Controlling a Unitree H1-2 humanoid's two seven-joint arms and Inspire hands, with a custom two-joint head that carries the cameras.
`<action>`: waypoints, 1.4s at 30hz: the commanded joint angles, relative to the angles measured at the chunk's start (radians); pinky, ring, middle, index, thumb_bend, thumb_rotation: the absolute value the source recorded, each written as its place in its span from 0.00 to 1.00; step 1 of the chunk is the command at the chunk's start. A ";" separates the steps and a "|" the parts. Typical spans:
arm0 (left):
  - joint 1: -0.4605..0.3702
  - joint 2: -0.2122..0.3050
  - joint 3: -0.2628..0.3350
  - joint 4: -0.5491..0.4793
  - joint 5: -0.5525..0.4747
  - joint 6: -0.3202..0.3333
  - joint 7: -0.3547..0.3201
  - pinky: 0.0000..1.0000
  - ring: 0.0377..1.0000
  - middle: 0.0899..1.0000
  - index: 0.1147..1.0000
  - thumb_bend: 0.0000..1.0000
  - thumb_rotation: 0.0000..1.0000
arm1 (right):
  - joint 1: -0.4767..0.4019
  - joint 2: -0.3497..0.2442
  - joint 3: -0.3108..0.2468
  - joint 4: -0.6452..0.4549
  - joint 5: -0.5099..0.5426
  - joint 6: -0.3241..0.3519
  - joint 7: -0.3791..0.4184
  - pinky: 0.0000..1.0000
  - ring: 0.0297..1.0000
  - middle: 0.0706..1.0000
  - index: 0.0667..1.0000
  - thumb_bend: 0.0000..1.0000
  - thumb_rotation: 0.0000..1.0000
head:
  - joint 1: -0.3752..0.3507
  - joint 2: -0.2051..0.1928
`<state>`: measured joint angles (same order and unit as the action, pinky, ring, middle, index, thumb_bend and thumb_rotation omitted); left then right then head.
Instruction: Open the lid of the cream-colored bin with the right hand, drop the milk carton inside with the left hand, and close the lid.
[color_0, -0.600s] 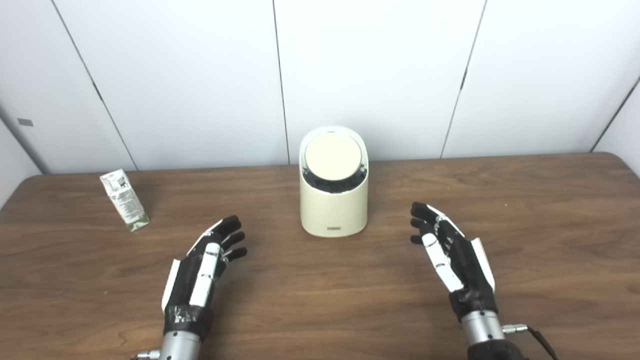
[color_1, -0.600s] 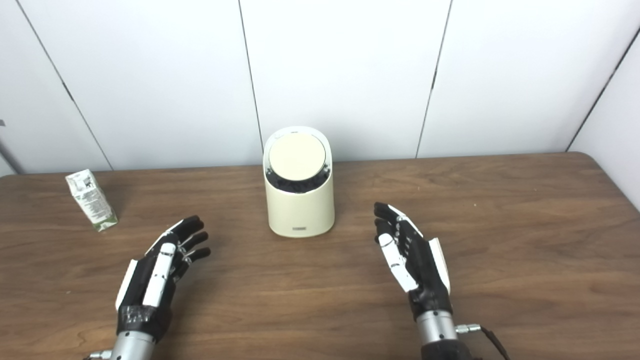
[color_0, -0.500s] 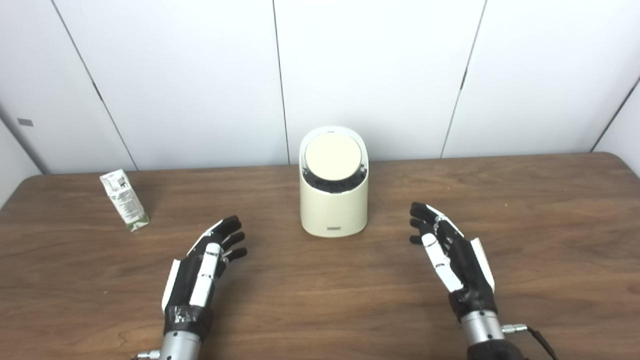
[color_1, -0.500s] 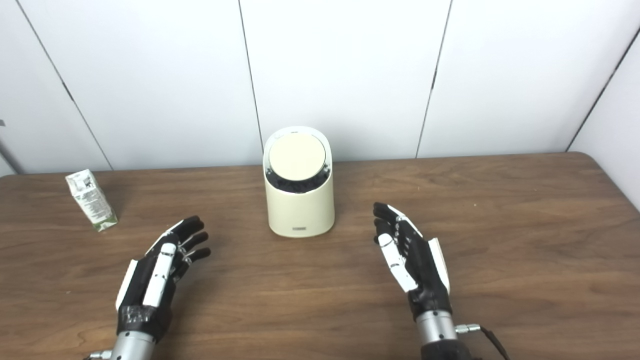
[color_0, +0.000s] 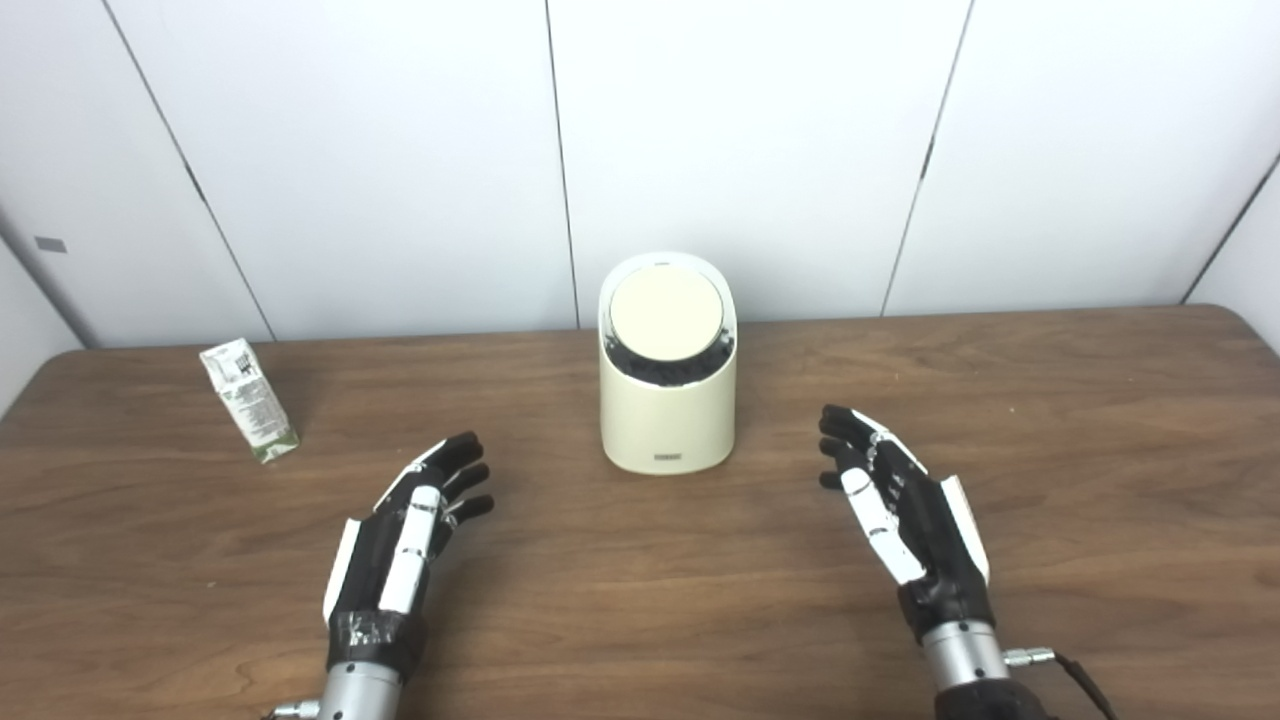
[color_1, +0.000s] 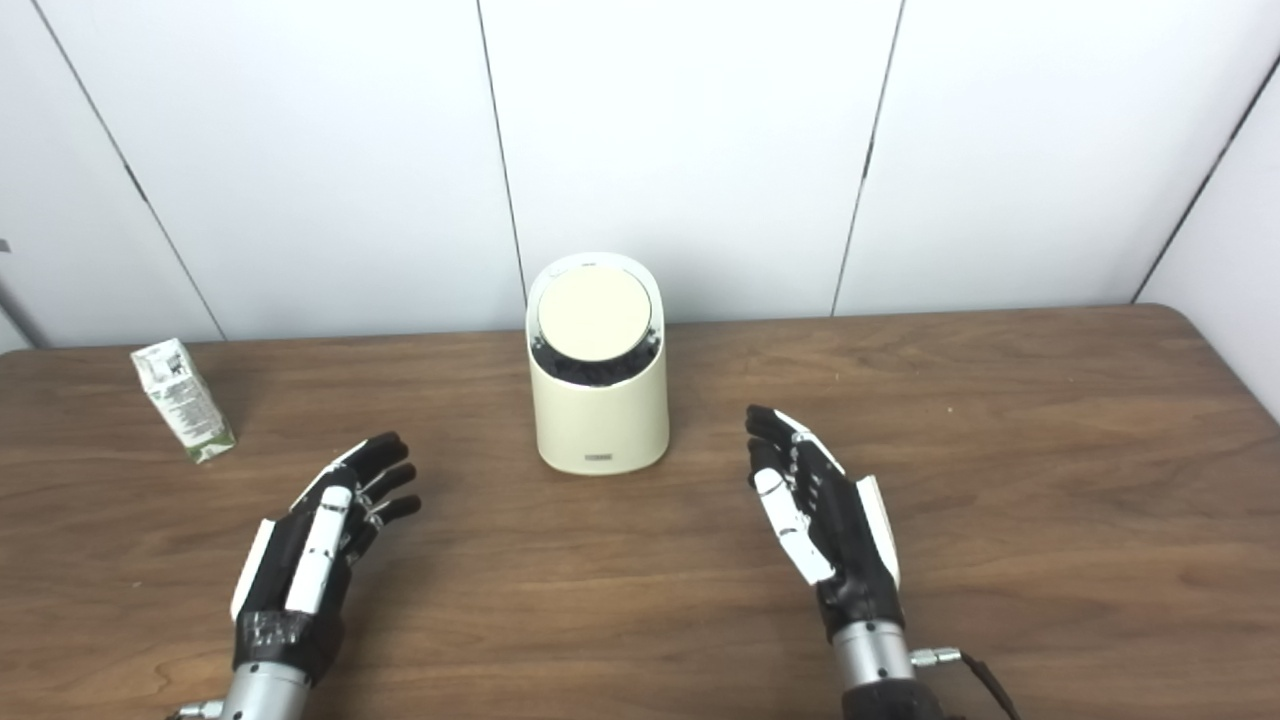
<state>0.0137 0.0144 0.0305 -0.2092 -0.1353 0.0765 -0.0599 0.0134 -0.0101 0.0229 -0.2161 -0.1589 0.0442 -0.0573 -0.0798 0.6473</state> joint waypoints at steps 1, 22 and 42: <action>-0.028 0.003 0.001 -0.031 -0.012 -0.026 -0.007 0.76 0.82 0.82 0.81 0.23 0.74 | -0.028 0.000 0.004 -0.029 -0.005 -0.039 -0.002 0.70 0.81 0.81 0.79 0.10 0.73 | -0.001 0.001; -0.051 -0.014 -0.012 0.012 0.013 -0.047 0.004 0.75 0.82 0.82 0.80 0.19 0.73 | -0.277 -0.062 -0.003 -0.088 -0.241 0.058 -0.028 0.74 0.83 0.85 0.84 0.43 0.87 | -0.003 -0.022; -0.076 -0.041 -0.018 0.037 0.030 -0.067 0.025 0.75 0.82 0.82 0.80 0.20 0.70 | -0.703 -0.098 0.166 0.096 -0.539 0.423 0.088 0.76 0.90 0.96 0.97 0.79 0.44 | 0.008 -0.037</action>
<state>-0.0262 -0.0169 0.0175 -0.1581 -0.1138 0.0520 -0.0397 -0.6286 -0.1039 0.1815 -0.1075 -0.6561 0.4668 0.0513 -0.0706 0.6090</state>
